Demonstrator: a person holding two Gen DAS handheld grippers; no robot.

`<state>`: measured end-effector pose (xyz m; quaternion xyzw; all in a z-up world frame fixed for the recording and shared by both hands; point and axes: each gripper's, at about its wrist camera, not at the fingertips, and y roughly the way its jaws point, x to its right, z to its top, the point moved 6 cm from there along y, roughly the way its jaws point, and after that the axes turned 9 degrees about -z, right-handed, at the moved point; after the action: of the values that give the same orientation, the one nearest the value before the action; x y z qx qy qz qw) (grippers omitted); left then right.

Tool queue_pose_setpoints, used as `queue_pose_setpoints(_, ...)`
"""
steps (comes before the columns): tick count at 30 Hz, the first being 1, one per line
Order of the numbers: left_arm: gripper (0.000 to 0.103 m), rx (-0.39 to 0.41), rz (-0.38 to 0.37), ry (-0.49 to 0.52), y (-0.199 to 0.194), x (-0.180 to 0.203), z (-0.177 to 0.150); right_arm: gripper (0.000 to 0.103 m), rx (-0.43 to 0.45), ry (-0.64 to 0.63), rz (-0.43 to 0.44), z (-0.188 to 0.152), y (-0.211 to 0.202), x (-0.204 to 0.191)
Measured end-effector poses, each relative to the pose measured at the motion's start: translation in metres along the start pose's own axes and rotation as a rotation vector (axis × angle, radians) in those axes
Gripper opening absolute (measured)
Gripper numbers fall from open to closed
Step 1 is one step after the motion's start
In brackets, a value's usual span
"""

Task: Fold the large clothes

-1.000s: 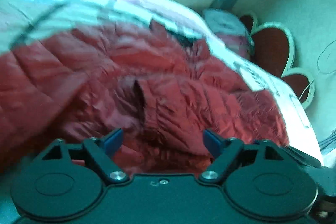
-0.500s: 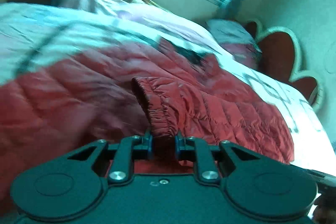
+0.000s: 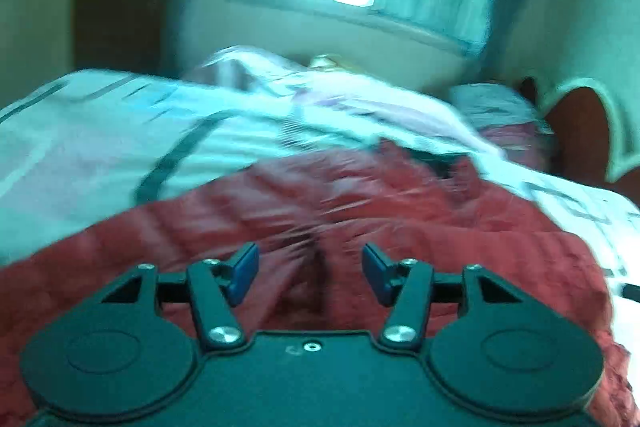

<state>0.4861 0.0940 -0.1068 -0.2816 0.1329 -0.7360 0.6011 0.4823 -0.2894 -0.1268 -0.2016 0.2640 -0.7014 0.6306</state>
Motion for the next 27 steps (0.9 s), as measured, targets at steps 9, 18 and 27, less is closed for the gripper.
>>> queue_pose_setpoints(9,0.053,-0.167,-0.079,0.123,0.063,0.033,-0.015,0.011,-0.077,-0.035,-0.016,-0.005,0.038,0.004)
queue_pose_setpoints(18,0.054,-0.202,-0.086,0.107,0.108,0.021,-0.013,0.011,-0.179,-0.051,-0.052,0.035,0.123,0.012)
queue_pose_setpoints(27,0.055,-0.09,-0.103,0.064,0.048,0.035,-0.01,0.011,-0.084,-0.041,-0.018,0.025,0.045,0.01)
